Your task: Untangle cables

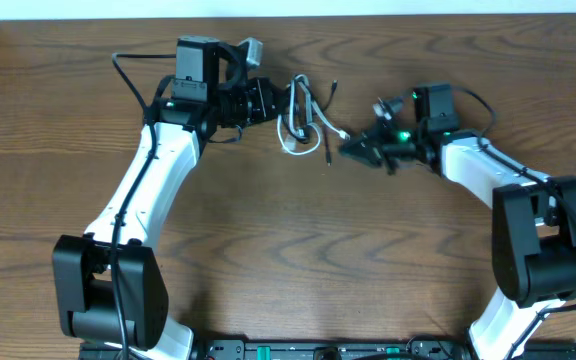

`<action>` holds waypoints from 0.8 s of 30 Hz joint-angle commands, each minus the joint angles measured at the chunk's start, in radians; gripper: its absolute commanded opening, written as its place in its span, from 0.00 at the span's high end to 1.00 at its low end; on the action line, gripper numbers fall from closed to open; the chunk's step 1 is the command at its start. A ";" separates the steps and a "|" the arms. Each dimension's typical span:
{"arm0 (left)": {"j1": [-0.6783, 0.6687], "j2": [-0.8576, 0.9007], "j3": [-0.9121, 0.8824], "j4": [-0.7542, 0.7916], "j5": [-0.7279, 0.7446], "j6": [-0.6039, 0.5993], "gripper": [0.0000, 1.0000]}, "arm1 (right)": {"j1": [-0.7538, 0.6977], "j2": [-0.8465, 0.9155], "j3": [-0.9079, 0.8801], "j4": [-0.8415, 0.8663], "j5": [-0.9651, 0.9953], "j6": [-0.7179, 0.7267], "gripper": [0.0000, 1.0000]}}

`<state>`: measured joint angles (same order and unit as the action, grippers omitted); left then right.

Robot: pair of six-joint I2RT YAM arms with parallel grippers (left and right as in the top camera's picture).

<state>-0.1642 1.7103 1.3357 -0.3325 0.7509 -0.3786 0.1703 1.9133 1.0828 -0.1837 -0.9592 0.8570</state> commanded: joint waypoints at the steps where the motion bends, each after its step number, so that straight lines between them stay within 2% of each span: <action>1: 0.032 0.007 0.010 -0.015 -0.113 0.072 0.93 | -0.035 -0.026 0.002 -0.191 0.256 -0.236 0.99; 6: 0.046 0.007 0.010 -0.019 -0.112 0.071 0.93 | -0.039 -0.174 0.002 -0.369 0.568 -0.340 0.99; 9: 0.037 0.007 0.010 -0.030 -0.091 0.071 0.92 | -0.038 -0.288 0.002 -0.365 0.573 -0.429 0.97; 10: 0.035 0.007 0.010 -0.030 -0.072 0.069 0.93 | -0.038 -0.315 0.002 -0.354 0.542 -0.454 0.90; 12: 0.025 0.007 0.010 -0.029 0.002 0.043 0.92 | -0.037 -0.365 0.002 -0.295 0.395 -0.522 0.64; 14: 0.013 0.007 0.010 -0.030 0.047 -0.010 0.92 | -0.026 -0.378 0.002 -0.225 0.277 -0.560 0.45; 16: -0.006 0.007 0.010 -0.029 0.077 -0.066 0.93 | 0.003 -0.376 0.002 -0.161 0.227 -0.559 0.36; 20: -0.060 0.007 0.010 -0.029 0.076 -0.170 0.93 | 0.101 -0.369 0.002 -0.037 0.223 -0.539 0.32; 24: -0.101 0.007 0.010 -0.029 0.076 -0.185 0.92 | 0.154 -0.361 0.002 0.016 0.267 -0.513 0.34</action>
<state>-0.2356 1.7111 1.3357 -0.3630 0.7933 -0.5159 0.2924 1.5421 1.0809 -0.1867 -0.7013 0.3313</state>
